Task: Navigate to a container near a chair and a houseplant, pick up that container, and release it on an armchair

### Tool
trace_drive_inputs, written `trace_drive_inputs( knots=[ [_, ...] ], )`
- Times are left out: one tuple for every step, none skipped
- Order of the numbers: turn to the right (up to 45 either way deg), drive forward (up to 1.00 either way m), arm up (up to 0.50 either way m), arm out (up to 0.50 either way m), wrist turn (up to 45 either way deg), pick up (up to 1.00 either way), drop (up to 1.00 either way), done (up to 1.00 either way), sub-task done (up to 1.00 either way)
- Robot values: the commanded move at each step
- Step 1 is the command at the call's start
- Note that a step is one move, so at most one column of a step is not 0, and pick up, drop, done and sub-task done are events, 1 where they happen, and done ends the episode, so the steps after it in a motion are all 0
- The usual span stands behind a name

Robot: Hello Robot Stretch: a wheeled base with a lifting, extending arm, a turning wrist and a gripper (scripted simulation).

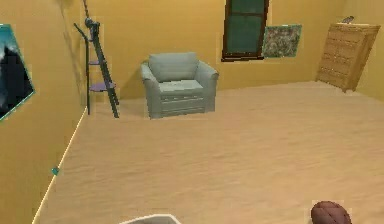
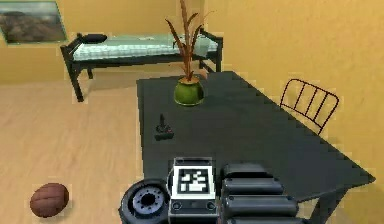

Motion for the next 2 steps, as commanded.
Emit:
trace_drive_inputs(
  knots=[
    [0.0, 1.00, 0.00, 0.00, 0.0, 0.00, 0.00, 0.00, 0.00],
    [0.0, 1.00, 0.00, 0.00, 0.0, 0.00, 0.00, 0.00, 0.00]
  ],
)
